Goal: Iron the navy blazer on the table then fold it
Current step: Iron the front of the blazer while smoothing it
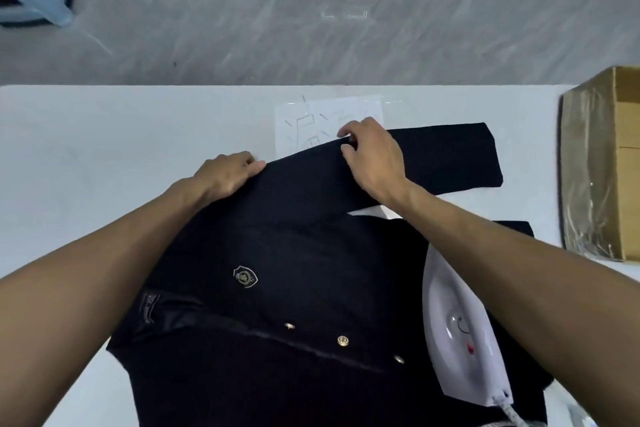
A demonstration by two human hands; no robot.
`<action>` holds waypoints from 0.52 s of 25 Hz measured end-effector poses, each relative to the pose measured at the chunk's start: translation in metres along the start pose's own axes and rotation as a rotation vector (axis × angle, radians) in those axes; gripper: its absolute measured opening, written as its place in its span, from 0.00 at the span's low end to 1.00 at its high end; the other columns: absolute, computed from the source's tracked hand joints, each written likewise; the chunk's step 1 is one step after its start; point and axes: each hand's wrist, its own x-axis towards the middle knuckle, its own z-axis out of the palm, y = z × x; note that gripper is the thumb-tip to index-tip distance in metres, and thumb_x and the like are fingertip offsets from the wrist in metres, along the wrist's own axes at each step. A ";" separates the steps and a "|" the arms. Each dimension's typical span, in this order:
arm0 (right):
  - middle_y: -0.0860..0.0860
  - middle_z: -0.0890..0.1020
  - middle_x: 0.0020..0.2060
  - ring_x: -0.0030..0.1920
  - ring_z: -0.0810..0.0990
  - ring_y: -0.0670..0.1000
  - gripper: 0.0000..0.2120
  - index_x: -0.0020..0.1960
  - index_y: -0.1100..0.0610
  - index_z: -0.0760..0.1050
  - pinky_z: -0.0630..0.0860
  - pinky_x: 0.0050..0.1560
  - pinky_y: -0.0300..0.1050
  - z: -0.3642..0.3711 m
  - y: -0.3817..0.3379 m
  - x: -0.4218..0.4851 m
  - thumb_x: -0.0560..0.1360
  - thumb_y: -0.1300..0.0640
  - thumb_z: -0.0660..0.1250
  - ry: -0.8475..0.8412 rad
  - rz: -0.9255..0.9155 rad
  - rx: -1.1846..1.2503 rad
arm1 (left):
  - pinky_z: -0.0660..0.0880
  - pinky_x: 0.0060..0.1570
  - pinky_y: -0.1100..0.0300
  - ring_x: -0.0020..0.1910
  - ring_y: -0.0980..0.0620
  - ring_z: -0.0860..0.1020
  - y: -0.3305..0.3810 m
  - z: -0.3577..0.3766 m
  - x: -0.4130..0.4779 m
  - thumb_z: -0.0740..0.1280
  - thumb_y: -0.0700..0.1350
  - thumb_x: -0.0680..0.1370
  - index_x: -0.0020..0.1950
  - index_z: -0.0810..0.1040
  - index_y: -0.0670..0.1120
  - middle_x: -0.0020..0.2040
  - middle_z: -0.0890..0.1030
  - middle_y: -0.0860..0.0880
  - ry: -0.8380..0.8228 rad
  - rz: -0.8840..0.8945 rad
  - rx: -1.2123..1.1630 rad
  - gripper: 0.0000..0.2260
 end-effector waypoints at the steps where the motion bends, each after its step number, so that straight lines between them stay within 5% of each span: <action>1: 0.47 0.73 0.62 0.55 0.77 0.51 0.16 0.65 0.50 0.74 0.71 0.51 0.45 0.007 -0.008 0.015 0.78 0.54 0.65 -0.146 -0.103 -0.088 | 0.73 0.60 0.51 0.54 0.49 0.79 -0.009 -0.003 0.000 0.58 0.61 0.82 0.57 0.79 0.53 0.54 0.82 0.53 -0.082 -0.002 -0.054 0.16; 4: 0.49 0.72 0.63 0.58 0.76 0.55 0.20 0.66 0.51 0.73 0.71 0.52 0.48 0.028 -0.022 0.044 0.77 0.46 0.67 -0.522 -0.206 -0.419 | 0.77 0.58 0.53 0.50 0.49 0.83 -0.028 -0.006 -0.004 0.67 0.55 0.80 0.52 0.82 0.50 0.48 0.85 0.51 -0.185 0.062 -0.215 0.10; 7: 0.54 0.75 0.57 0.49 0.78 0.58 0.11 0.59 0.57 0.72 0.71 0.44 0.49 0.042 -0.031 0.044 0.78 0.55 0.64 -0.295 -0.251 -0.457 | 0.76 0.53 0.49 0.49 0.45 0.81 -0.036 0.010 -0.016 0.67 0.52 0.80 0.50 0.79 0.46 0.47 0.83 0.48 0.149 0.128 -0.199 0.10; 10: 0.57 0.66 0.68 0.49 0.76 0.56 0.24 0.68 0.58 0.67 0.74 0.45 0.51 0.052 -0.026 0.016 0.73 0.66 0.64 -0.012 -0.288 -0.319 | 0.69 0.65 0.48 0.64 0.40 0.72 -0.023 0.059 -0.033 0.67 0.49 0.79 0.61 0.74 0.43 0.64 0.75 0.42 0.702 0.168 0.059 0.15; 13: 0.59 0.60 0.75 0.71 0.64 0.60 0.28 0.77 0.56 0.60 0.64 0.70 0.54 0.070 0.003 -0.028 0.79 0.49 0.61 -0.050 -0.501 -0.486 | 0.55 0.75 0.40 0.78 0.35 0.54 -0.002 0.115 -0.039 0.55 0.61 0.81 0.79 0.57 0.43 0.79 0.54 0.35 0.602 0.207 0.312 0.31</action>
